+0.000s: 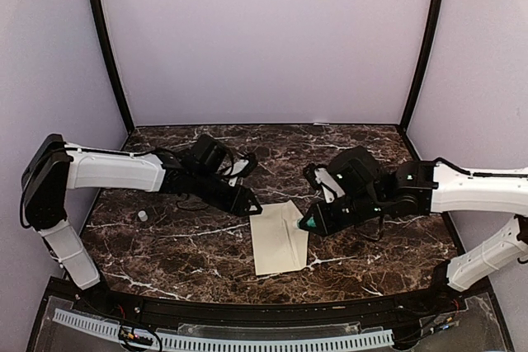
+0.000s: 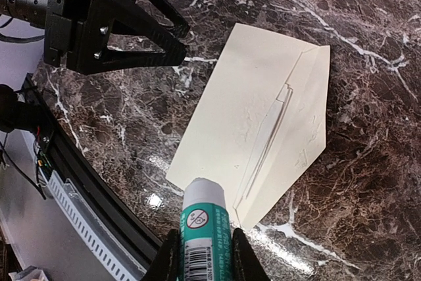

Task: Place the letter into the envelope and seal it
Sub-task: Paint the envelope at the center of the board.

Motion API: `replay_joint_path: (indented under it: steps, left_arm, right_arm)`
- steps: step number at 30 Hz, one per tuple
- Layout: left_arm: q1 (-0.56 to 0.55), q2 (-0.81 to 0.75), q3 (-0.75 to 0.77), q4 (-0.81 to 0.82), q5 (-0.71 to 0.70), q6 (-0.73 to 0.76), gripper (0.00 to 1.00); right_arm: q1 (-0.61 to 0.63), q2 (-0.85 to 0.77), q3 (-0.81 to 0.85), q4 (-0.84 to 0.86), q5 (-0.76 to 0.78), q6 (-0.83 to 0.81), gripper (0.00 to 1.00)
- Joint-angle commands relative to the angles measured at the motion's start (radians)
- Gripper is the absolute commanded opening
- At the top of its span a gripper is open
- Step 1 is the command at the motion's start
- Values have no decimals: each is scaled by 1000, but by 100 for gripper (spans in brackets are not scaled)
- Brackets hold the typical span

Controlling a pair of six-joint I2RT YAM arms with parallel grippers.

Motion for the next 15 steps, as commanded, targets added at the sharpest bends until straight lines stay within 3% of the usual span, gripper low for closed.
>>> replay_joint_path:
  steps: [1,15]
  left_arm:
    - [-2,67,50,-36,86,160,45]
    - [-6,221,41,112,96,143,25]
  right_arm:
    - [-5,52,55,-49,26,-23,11]
    - [51,349,222,-152,69,162,10]
